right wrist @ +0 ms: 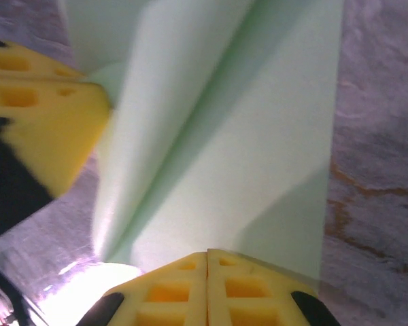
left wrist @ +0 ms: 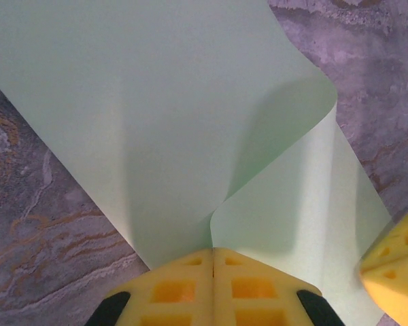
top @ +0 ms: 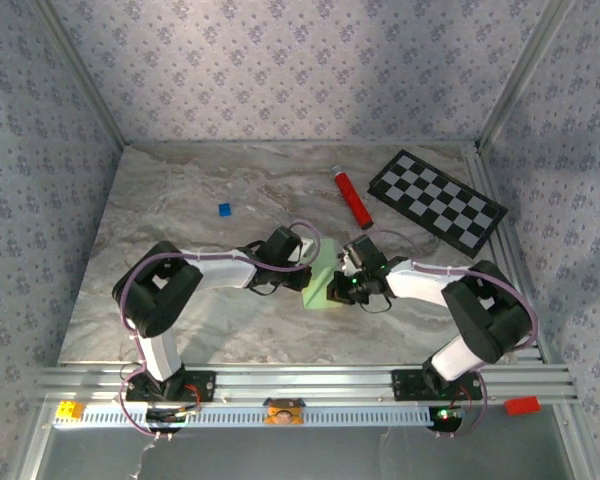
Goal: Fold a paper plane with a square sheet of paper (pick it up from the middle)
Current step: Fold the triangle a second time at the center of the table.
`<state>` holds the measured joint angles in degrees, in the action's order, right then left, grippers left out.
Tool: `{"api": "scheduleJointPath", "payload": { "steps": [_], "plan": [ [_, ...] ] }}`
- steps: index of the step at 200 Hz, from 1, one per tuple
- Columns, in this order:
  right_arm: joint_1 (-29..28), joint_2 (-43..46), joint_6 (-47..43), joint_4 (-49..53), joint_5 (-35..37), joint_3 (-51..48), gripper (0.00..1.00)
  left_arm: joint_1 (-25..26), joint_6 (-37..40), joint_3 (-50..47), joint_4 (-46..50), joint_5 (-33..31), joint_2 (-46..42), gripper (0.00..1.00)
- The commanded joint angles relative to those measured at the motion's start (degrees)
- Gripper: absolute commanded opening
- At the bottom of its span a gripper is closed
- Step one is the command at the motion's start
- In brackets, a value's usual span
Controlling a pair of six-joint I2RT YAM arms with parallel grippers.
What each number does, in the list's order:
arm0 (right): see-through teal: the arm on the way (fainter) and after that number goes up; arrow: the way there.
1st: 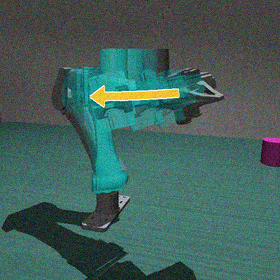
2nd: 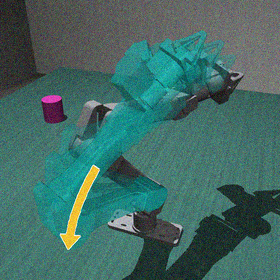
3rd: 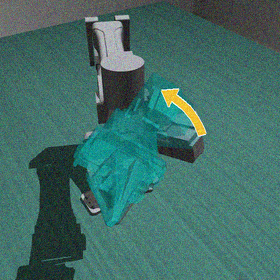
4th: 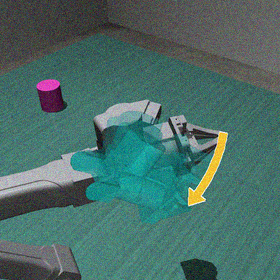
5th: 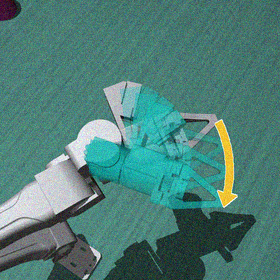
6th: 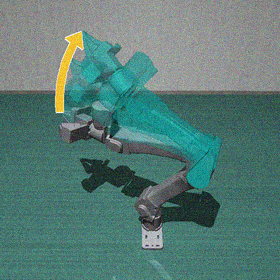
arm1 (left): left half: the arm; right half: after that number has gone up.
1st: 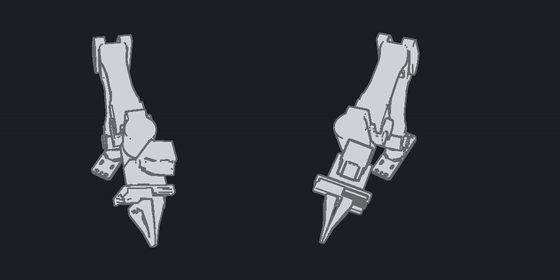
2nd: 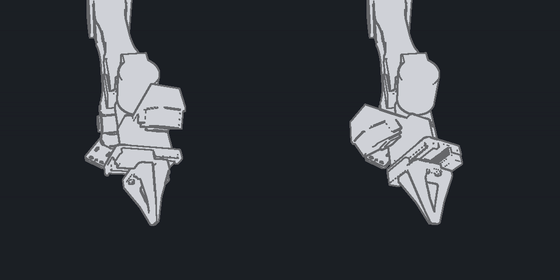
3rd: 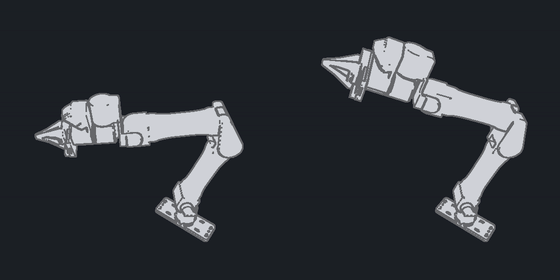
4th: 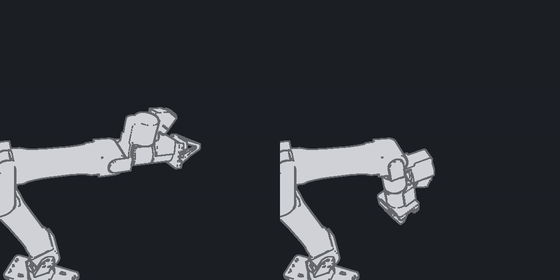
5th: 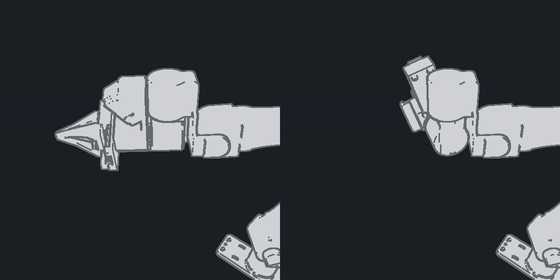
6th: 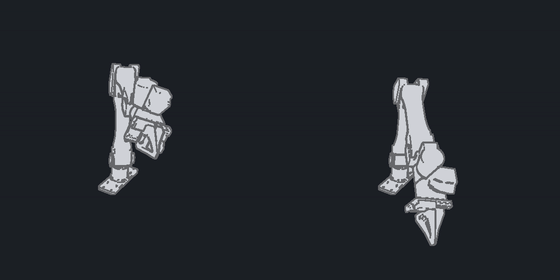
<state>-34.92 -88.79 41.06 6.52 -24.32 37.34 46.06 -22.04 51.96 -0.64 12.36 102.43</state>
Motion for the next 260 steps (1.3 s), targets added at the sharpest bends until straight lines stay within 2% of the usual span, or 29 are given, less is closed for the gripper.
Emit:
{"api": "scheduleJointPath", "payload": {
  "steps": [1,210,260],
  "plan": [
    [-0.2,-1.2,-1.0,4.8,2.6,0.5,0.06,-0.2,1.3,0.9,1.6,0.1,1.0,0.01],
    [0.1,-2.8,-2.6,5.2,2.0,0.3,0.04,-0.1,2.4,0.6,-1.4,-0.7,-0.2,0.03],
    [0.3,-2.6,-2.7,5.7,2.3,0.2,0.04,-0.1,2.3,0.8,0.3,-2.1,0.6,0.03]
  ]
}}
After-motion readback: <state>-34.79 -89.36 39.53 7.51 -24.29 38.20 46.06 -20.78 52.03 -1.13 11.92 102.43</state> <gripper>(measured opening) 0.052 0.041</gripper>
